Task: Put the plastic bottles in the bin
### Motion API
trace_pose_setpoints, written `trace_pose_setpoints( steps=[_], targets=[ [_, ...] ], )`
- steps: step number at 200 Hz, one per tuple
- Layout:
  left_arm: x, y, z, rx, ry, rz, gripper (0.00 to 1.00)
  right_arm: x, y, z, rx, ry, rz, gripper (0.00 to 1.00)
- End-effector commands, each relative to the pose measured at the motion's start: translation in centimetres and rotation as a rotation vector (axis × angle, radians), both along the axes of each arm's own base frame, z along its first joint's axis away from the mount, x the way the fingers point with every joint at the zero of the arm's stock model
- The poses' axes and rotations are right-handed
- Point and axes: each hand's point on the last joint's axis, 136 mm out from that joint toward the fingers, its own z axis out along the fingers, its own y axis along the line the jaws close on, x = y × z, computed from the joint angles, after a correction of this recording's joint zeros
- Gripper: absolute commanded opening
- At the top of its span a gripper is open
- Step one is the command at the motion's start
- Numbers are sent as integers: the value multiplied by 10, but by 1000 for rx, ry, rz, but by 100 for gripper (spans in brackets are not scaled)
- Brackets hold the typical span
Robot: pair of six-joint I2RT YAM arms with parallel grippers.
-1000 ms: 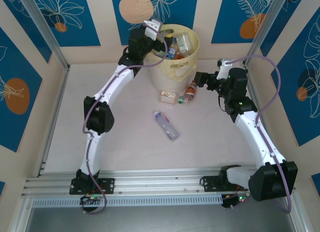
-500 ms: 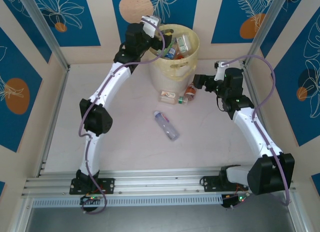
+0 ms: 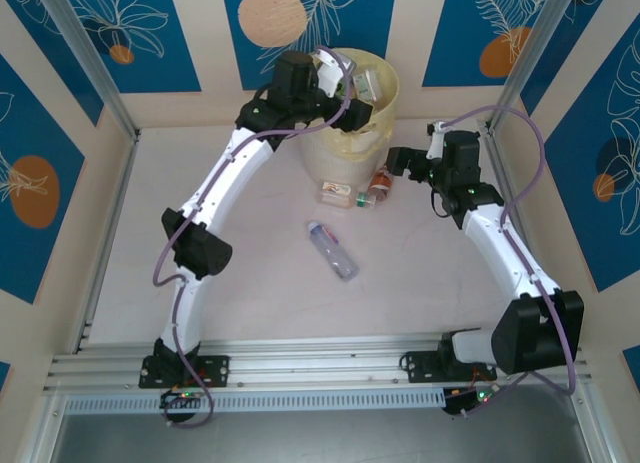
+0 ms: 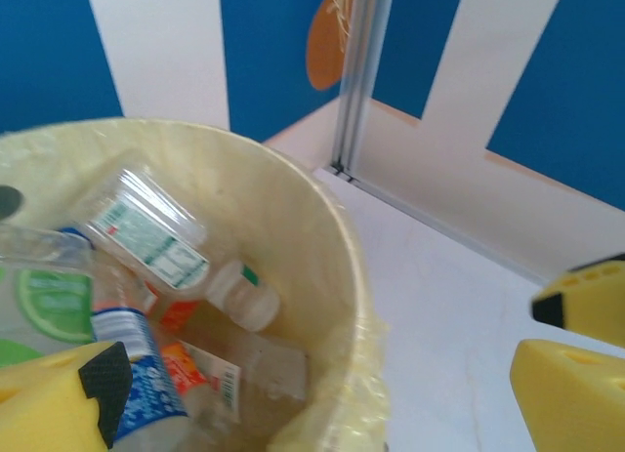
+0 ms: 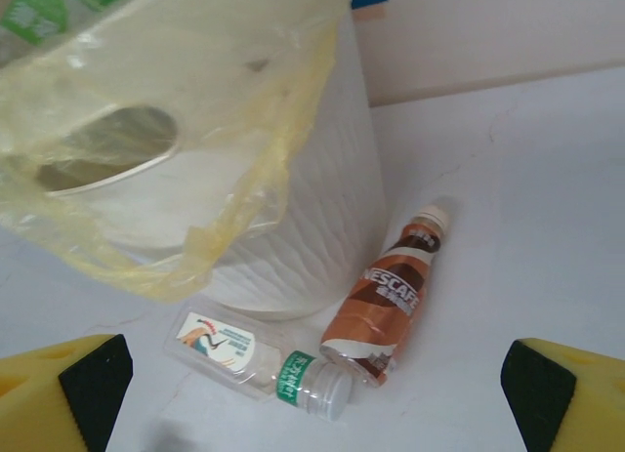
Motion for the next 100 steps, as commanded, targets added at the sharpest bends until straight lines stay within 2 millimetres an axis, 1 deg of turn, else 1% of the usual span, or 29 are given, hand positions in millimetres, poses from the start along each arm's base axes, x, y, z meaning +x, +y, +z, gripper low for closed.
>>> trace_pose_setpoints(
  steps=[1, 28, 32, 36, 48, 67, 79, 80, 83, 85, 87, 100],
  targets=[
    [-14, 26, 35, -21, 4, 63, 100, 9, -27, -25, 35, 99, -162, 99],
    [-41, 39, 47, -19, 1, 42, 100, 15, -30, -57, 113, 186, -212, 99],
    [-44, 42, 44, -19, 2, 44, 100, 16, -30, -62, 120, 197, -220, 99],
    [-48, 45, 47, -26, -9, 45, 100, 18, -30, -66, 128, 206, -225, 99],
    [-58, 53, 47, -38, -26, 54, 100, 22, -28, -79, 153, 234, -236, 99],
    [-66, 69, 42, -54, -40, 113, 100, 30, -20, -97, 221, 270, -232, 99],
    [-68, 82, 35, -71, -53, 178, 100, 36, -13, -108, 272, 291, -224, 100],
    [-67, 83, 32, -71, -51, 183, 100, 37, -12, -109, 276, 293, -225, 100],
    [-68, 87, 32, -83, -57, 203, 100, 38, -10, -112, 288, 300, -221, 100],
    [-68, 89, 28, -87, -55, 216, 100, 39, -9, -114, 295, 305, -218, 100],
    [-69, 92, 29, -98, -63, 226, 100, 40, -8, -116, 303, 311, -217, 100],
    [-75, 106, 17, -148, -84, 283, 100, 48, 1, -126, 337, 343, -194, 100]
  ],
)
